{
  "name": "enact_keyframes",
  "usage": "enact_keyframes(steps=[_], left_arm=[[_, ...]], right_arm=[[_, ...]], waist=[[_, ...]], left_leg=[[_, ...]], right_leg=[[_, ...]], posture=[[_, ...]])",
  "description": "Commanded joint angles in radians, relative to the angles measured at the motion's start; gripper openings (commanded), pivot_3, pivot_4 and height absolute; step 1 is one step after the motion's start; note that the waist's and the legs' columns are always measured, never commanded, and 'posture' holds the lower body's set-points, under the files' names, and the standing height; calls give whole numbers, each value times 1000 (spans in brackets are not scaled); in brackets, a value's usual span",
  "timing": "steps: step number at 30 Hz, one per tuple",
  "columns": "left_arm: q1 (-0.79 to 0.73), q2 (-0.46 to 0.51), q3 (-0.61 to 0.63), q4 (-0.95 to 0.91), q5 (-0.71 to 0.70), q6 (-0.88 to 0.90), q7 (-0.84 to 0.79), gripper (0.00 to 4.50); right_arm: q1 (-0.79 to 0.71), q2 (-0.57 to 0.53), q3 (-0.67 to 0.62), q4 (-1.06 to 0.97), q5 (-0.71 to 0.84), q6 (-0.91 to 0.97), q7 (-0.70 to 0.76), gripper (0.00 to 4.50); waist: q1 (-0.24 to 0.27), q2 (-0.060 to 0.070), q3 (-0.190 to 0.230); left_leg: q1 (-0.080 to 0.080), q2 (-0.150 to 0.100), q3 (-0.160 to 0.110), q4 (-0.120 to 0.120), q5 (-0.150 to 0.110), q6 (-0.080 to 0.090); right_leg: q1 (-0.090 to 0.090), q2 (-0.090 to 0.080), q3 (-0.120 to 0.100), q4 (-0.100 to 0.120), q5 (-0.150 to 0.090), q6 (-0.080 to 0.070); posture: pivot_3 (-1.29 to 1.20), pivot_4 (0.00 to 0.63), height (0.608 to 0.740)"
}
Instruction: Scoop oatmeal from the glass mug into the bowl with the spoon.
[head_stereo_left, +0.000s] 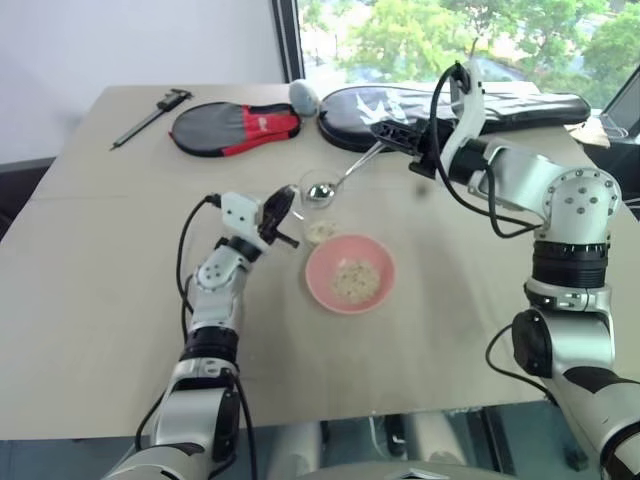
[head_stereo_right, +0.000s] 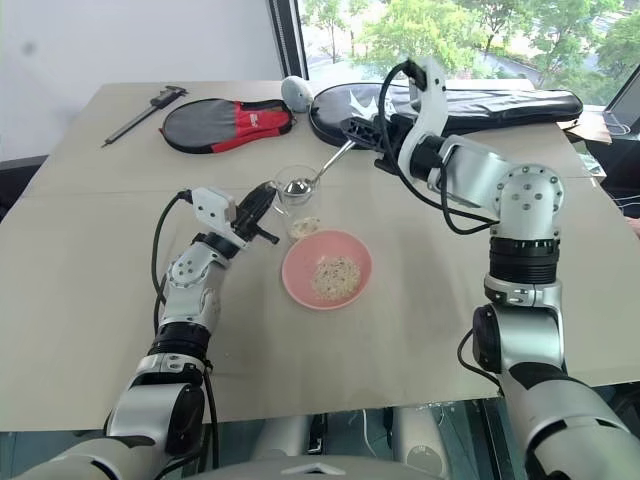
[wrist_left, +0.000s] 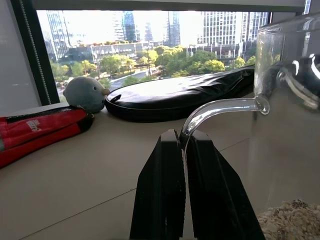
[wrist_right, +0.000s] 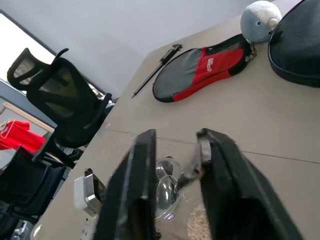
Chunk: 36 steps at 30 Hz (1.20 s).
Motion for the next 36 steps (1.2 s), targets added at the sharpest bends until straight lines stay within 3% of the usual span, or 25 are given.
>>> enact_keyframes(steps=[1,20,23,30,36], left_arm=[[9,4,8,-44,-11,-16,8,0],[40,9,17,-103,-51,16,-21,0],[45,12,18,-112,-52,18,-17,881],[53,13,16,-119,-39,0,-1,3999],[132,21,12,-221,-57,34,-6,3999]], right_arm=[[-47,8,-22,-13,-33,-35,27,2359],[-45,45,-66,-30,-97,-63,40,2359],[-43,46,-67,-28,-103,-63,47,2398],[-37,46,-65,-37,-116,-66,72,2398],[-4,17,-71,-65,-130,-67,123,2398]], waist=[[0,0,0],[0,0,0],[0,0,0],[0,0,0],[0,0,0]], left_leg=[[0,0,0,0,0,0],[0,0,0,0,0,0],[0,0,0,0,0,0],[0,0,-1,0,0,0],[0,0,-1,-1,0,0]], right_leg=[[0,0,0,0,0,0],[0,0,0,0,0,0],[0,0,0,0,0,0],[0,0,0,0,0,0],[0,0,0,-1,0,0]], posture=[[0,150,740],[0,150,740],[0,150,740],[0,150,740],[0,150,740]])
